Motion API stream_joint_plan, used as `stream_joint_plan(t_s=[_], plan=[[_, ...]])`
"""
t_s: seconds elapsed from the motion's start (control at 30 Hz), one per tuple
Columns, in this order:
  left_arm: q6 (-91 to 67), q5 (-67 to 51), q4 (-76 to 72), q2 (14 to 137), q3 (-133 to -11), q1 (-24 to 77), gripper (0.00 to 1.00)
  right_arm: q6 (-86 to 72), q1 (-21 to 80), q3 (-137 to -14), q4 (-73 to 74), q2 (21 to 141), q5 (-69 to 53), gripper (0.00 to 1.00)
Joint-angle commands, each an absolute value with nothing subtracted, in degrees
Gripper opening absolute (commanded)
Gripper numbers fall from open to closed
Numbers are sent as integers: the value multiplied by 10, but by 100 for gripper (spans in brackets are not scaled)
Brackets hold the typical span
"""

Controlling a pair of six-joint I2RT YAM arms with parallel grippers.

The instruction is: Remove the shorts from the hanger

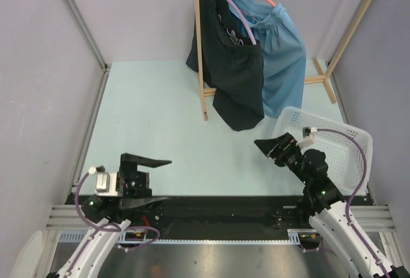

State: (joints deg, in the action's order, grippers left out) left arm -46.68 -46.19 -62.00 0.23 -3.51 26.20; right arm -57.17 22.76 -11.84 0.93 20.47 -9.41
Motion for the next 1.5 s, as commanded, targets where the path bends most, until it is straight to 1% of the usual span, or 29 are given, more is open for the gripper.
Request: stream_joint_plan(t_s=[0.0,0.07,0.13,0.17,0.2,0.23,0.27,0.3,0.33,0.4,0.43,0.5,0.53,0.57,0.63,0.67,0.73,0.83,0.87,0.9,1.0,1.03,1.1,1.13,1.2,1.23,1.3,1.43,1.47], plan=[[-359,-382,-322,-19,-108,264,100,-476,222,-224,128,230,-28,100],[-322,-357,-272,-23,-140,263,100,-432,222,-259,134,255,-18,100],[-300,-342,-203,-19,-170,263,100,-377,223,-324,138,309,-11,100],[-287,-313,-180,-18,-180,264,100,-357,222,-349,142,329,-5,100],[-286,-290,-137,-17,-189,263,100,-339,223,-406,150,380,-1,100],[-290,-253,-112,-16,-205,264,100,-323,224,-435,163,404,-1,100],[-327,-161,-81,-16,-215,265,100,-281,225,-461,169,431,17,100],[-357,-97,-5,-17,-224,266,100,-263,225,-518,172,454,23,100],[-385,-50,40,-17,-243,270,100,-245,225,-542,175,500,27,100],[-412,17,103,-19,-257,270,100,-202,224,-598,175,540,38,100],[-406,20,112,-21,-264,271,100,-189,223,-654,173,587,41,100],[-402,34,141,-25,-274,271,100,-157,223,-706,170,632,53,100],[-408,39,154,-25,-290,274,100,-149,222,-762,167,654,56,100],[-427,40,172,-24,-300,276,100,-138,220,-786,165,694,54,100],[-446,28,230,-23,-339,278,100,-122,218,-861,163,732,45,100],[-436,11,230,-24,-344,279,100,-119,217,-889,163,771,40,100],[-429,-39,208,-25,-352,279,100,-114,218,-930,162,805,40,100],[-435,-41,222,-4,-376,279,100,-116,215,-990,143,860,19,100],[-426,-40,246,10,-386,279,100,-117,215,-1013,139,873,14,98],[-418,-39,257,22,-397,279,100,-118,217,-1026,131,901,9,95],[-396,-22,310,69,-445,279,100,-129,219,-1064,125,947,-10,84],[-387,-15,324,89,-468,279,100,-133,220,-1070,121,956,-22,76],[-381,-8,340,98,-485,279,100,-143,221,-1088,111,970,-32,67],[-368,-16,332,98,-484,278,100,-147,221,-1091,106,980,-41,55],[-360,-47,295,93,-471,278,100,-163,222,-1091,87,983,-49,46],[-363,-52,286,91,-468,279,100,-170,221,-1086,79,984,-56,35],[-359,-75,259,98,-457,279,100,-195,221,-1076,53,981,-64,22],[-357,-98,234,125,-450,279,100,-245,221,-1055,16,973,-87,2],[-355,-105,228,130,-452,279,100,-252,221,-1049,11,969,-89,0]])
